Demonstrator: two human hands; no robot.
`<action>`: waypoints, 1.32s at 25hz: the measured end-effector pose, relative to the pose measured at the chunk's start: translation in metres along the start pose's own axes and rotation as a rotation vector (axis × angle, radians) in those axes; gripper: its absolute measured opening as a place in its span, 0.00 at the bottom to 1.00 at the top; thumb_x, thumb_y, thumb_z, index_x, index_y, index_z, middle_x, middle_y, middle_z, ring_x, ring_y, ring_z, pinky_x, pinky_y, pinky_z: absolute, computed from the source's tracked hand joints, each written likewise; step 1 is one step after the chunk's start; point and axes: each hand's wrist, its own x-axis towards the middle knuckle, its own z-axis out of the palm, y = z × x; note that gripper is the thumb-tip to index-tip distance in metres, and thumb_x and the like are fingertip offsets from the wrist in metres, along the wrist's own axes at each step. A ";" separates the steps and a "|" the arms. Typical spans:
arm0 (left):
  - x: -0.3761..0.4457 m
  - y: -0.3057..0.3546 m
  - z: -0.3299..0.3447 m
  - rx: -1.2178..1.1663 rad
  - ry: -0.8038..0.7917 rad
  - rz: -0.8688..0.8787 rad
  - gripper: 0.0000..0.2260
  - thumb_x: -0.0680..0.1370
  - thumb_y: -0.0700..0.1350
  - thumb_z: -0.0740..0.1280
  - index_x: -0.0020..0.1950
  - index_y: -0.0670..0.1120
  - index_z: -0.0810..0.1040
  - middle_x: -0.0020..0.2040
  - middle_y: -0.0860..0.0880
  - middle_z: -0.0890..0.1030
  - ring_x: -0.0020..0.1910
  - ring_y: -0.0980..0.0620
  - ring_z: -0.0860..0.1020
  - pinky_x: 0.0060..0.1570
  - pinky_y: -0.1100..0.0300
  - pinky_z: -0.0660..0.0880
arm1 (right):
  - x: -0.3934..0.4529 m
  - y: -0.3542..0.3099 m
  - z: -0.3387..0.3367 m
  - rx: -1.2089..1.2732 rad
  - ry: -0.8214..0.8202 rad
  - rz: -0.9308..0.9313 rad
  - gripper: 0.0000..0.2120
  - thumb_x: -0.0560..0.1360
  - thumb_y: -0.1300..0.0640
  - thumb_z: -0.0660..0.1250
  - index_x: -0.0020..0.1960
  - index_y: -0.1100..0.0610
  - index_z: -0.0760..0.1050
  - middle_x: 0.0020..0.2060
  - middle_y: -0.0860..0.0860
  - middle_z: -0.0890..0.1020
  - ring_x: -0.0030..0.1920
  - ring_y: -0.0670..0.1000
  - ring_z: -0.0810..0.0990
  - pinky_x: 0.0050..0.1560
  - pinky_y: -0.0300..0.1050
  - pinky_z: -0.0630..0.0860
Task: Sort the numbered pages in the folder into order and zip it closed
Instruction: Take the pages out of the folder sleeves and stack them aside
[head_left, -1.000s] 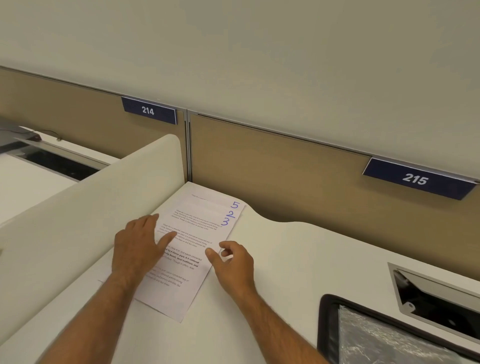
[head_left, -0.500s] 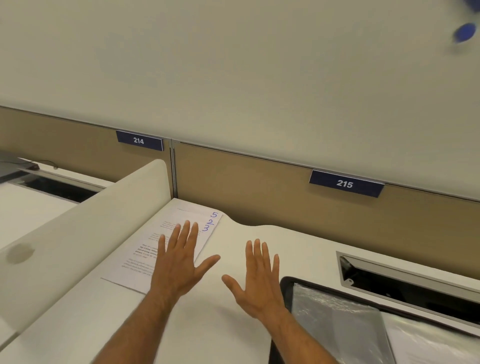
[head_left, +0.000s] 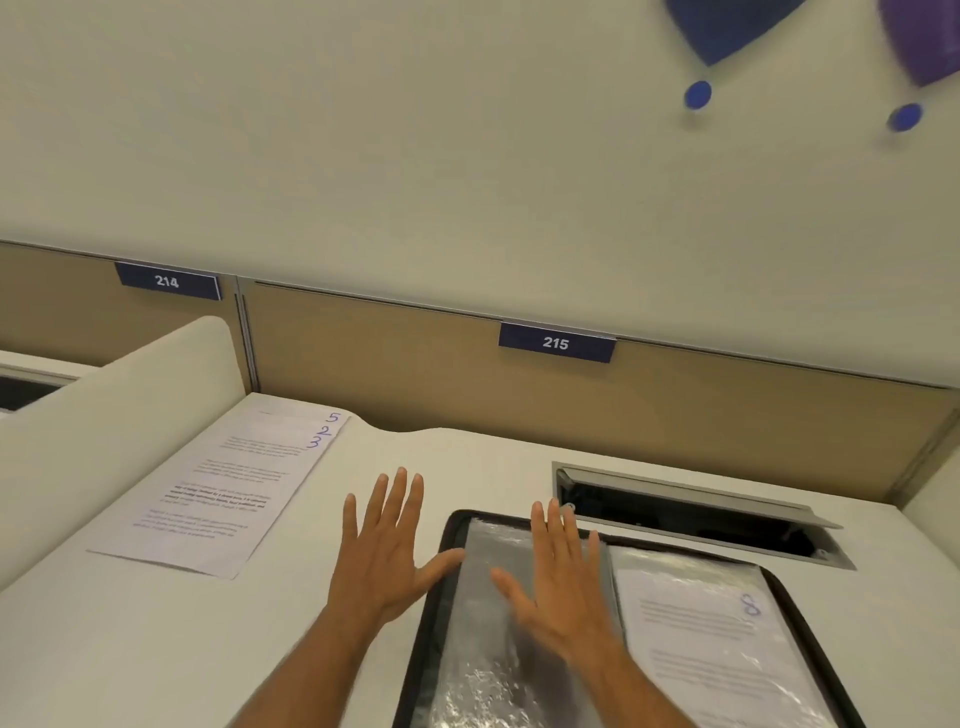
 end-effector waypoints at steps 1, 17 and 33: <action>-0.003 0.017 0.004 -0.006 -0.021 0.025 0.46 0.73 0.79 0.49 0.81 0.48 0.57 0.81 0.46 0.55 0.80 0.43 0.54 0.75 0.40 0.43 | -0.011 0.019 0.000 -0.013 0.028 0.035 0.47 0.68 0.20 0.31 0.77 0.46 0.24 0.78 0.51 0.31 0.79 0.56 0.32 0.76 0.61 0.33; -0.068 0.147 0.083 -0.042 -0.356 0.165 0.42 0.71 0.79 0.54 0.68 0.49 0.79 0.68 0.46 0.78 0.64 0.43 0.79 0.70 0.47 0.47 | -0.125 0.207 -0.001 -0.058 -0.234 0.328 0.57 0.58 0.21 0.22 0.81 0.45 0.45 0.81 0.49 0.42 0.81 0.53 0.40 0.77 0.60 0.35; -0.076 0.145 0.083 -0.060 -0.447 0.101 0.40 0.73 0.78 0.54 0.72 0.51 0.75 0.71 0.48 0.75 0.67 0.45 0.76 0.71 0.46 0.47 | -0.109 0.262 -0.051 0.495 0.090 0.939 0.21 0.69 0.59 0.77 0.60 0.60 0.78 0.53 0.57 0.83 0.48 0.57 0.80 0.50 0.48 0.77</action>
